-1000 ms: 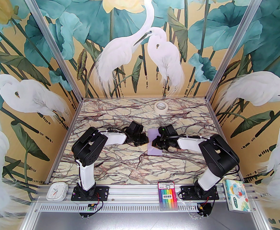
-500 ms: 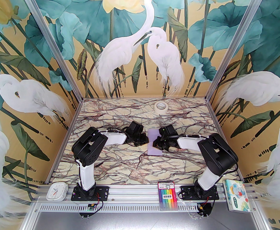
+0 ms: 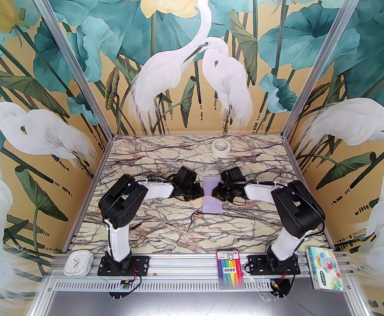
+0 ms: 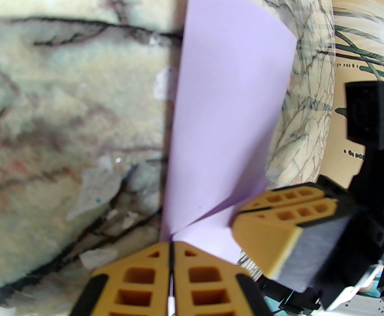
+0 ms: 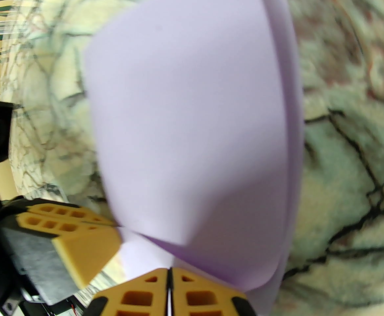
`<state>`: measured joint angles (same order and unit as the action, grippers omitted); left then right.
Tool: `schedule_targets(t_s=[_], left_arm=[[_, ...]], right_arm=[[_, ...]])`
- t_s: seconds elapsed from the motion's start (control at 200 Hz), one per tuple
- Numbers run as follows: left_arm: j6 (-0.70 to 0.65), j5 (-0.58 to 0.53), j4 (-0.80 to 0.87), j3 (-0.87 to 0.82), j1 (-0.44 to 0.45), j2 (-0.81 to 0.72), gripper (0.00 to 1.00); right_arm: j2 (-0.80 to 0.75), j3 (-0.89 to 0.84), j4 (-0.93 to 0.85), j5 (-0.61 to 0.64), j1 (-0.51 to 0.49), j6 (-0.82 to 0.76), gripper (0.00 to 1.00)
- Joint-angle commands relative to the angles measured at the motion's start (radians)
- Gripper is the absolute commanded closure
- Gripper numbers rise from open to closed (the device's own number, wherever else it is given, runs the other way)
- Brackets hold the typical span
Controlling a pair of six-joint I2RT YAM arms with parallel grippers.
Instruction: Fold a paper plane with a square sheet of paper (fold left side to right side)
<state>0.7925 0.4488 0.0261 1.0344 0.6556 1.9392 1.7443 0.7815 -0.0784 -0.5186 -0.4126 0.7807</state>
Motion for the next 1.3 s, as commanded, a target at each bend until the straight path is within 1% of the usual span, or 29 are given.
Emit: schedule_targets(t_s=[0.0, 0.24, 0.535, 0.595, 0.81, 1.195, 1.295], left_arm=[[-0.006, 0.012, 0.004, 0.012, 0.006, 0.027, 0.93], [-0.006, 0.007, 0.006, 0.007, 0.005, 0.030, 0.93], [-0.009, 0.007, 0.015, 0.016, 0.007, 0.033, 0.93], [-0.009, 0.007, 0.017, 0.018, 0.006, 0.036, 0.93], [-0.009, 0.008, 0.017, 0.021, 0.008, 0.039, 0.93], [-0.010, 0.008, 0.018, 0.022, 0.010, 0.037, 0.92], [-0.012, 0.007, 0.021, 0.021, 0.010, 0.032, 0.92]], right_arm=[[0.018, -0.023, 0.023, 0.003, 0.016, -0.021, 0.90], [-0.016, 0.001, -0.031, 0.016, 0.024, -0.051, 0.91], [-0.025, 0.003, -0.011, -0.021, 0.033, -0.039, 0.90], [-0.032, 0.002, 0.005, -0.042, 0.027, -0.030, 0.90], [-0.078, 0.008, 0.021, -0.050, -0.011, -0.006, 0.89], [0.006, -0.036, 0.065, -0.043, -0.023, 0.003, 0.90], [0.024, -0.039, 0.048, -0.028, -0.022, -0.007, 0.90]])
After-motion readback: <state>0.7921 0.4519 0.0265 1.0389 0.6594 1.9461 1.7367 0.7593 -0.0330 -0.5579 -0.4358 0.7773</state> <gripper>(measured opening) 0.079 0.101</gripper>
